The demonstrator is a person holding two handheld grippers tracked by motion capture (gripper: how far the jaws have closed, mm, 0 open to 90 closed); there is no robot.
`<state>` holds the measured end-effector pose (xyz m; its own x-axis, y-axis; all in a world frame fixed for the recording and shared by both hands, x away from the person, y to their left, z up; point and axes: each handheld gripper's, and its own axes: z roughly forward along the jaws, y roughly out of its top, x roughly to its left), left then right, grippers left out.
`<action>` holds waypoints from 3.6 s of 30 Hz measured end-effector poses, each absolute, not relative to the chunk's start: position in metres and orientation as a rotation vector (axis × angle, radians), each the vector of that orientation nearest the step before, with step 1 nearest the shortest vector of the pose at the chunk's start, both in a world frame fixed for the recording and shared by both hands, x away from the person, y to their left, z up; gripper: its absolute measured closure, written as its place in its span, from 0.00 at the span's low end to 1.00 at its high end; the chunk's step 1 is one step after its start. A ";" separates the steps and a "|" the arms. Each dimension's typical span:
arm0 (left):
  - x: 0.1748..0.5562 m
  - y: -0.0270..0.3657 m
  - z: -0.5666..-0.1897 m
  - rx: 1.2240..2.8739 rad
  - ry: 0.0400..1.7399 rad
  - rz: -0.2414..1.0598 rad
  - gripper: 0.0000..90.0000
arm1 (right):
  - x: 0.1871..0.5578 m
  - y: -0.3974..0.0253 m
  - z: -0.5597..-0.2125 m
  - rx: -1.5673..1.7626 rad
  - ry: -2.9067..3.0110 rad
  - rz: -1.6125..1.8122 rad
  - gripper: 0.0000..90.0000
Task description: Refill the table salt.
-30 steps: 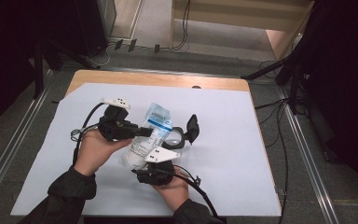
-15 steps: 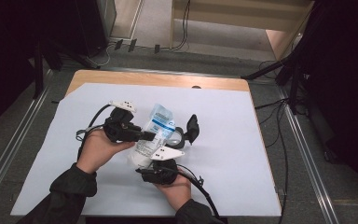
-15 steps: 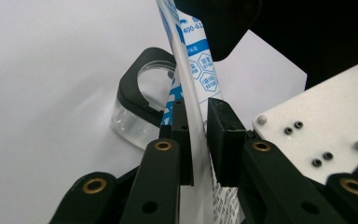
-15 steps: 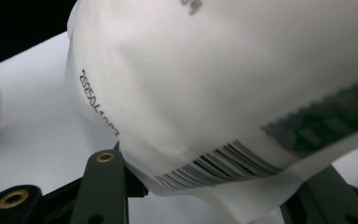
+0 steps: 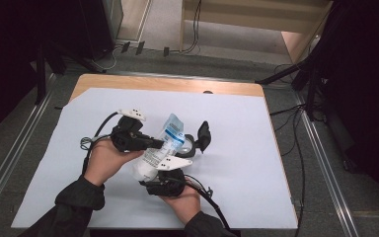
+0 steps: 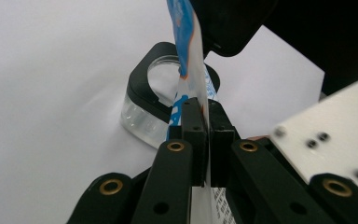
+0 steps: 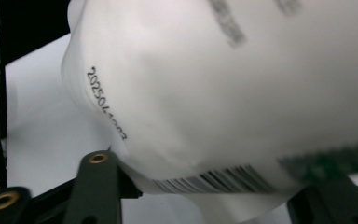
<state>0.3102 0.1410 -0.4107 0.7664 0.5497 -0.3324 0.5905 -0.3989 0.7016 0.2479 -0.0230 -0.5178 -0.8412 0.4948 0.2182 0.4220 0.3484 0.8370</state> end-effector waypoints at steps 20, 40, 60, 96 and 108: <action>0.315 0.143 -0.414 2.038 0.860 -0.114 0.92 | 0.256 -0.030 -0.521 0.972 2.525 1.608 0.57; 0.310 0.145 -0.412 2.029 0.914 -0.087 0.99 | 0.259 -0.025 -0.513 0.964 2.538 1.588 0.53; 0.308 0.144 -0.406 2.020 0.900 -0.081 0.98 | 0.259 -0.025 -0.509 1.007 2.508 1.694 0.55; 0.311 0.141 -0.405 1.980 0.909 -0.071 1.00 | 0.262 -0.021 -0.501 0.980 2.529 1.686 0.55; 0.313 0.142 -0.406 1.984 0.911 -0.077 0.98 | 0.266 -0.024 -0.503 1.037 2.518 1.725 0.58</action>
<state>0.3130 0.1416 -0.4062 0.7243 0.5680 -0.3910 0.6253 -0.3020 0.7196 0.2656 -0.0242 -0.5035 -0.7900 0.4579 0.4077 0.5457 0.2219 0.8080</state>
